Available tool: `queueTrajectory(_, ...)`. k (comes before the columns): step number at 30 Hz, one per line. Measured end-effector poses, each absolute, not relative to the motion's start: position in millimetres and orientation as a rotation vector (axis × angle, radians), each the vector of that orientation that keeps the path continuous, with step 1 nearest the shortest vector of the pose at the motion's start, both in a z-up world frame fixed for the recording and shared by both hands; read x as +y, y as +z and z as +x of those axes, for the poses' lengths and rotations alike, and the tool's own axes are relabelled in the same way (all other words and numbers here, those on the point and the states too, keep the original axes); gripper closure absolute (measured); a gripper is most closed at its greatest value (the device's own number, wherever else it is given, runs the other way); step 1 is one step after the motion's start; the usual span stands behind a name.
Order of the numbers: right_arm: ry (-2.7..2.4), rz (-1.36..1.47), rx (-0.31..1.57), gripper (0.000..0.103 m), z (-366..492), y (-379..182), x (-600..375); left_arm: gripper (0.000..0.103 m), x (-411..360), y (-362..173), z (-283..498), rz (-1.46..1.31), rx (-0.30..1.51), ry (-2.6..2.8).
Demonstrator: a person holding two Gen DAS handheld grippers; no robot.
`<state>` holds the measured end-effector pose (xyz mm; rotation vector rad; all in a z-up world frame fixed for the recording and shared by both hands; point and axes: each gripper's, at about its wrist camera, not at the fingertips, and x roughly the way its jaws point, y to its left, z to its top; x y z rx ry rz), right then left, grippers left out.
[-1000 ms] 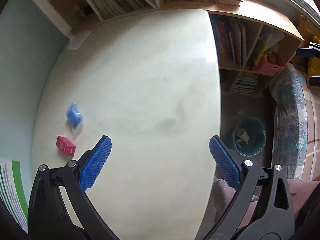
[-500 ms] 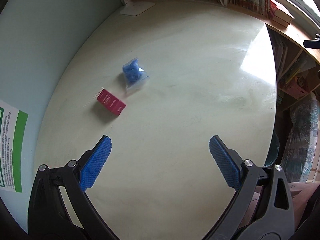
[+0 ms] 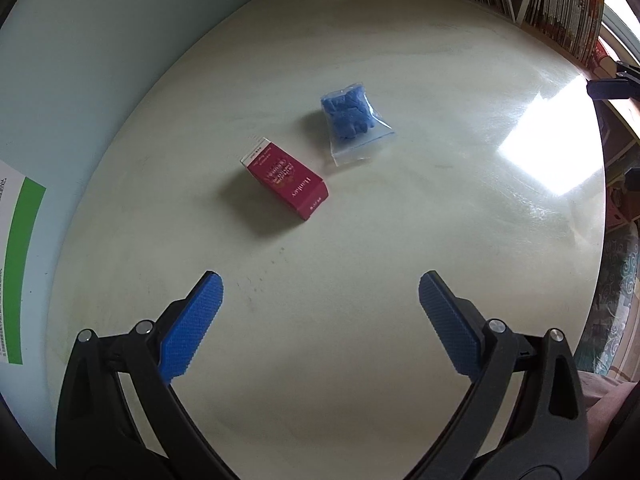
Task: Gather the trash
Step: 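Move both open tools back over the red box and blue bag, then grasp the red box with the left tool while the right tool grasps the blue bag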
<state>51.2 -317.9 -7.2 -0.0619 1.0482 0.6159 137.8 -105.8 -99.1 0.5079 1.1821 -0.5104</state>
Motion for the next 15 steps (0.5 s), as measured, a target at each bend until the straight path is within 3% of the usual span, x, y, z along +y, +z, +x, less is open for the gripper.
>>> queueTrajectory(15,0.836,-0.273,1.105,0.013,160.7,-47.4,-235.5,0.007,-102.5,-138.8,210.0,0.566,1.239,-0.662)
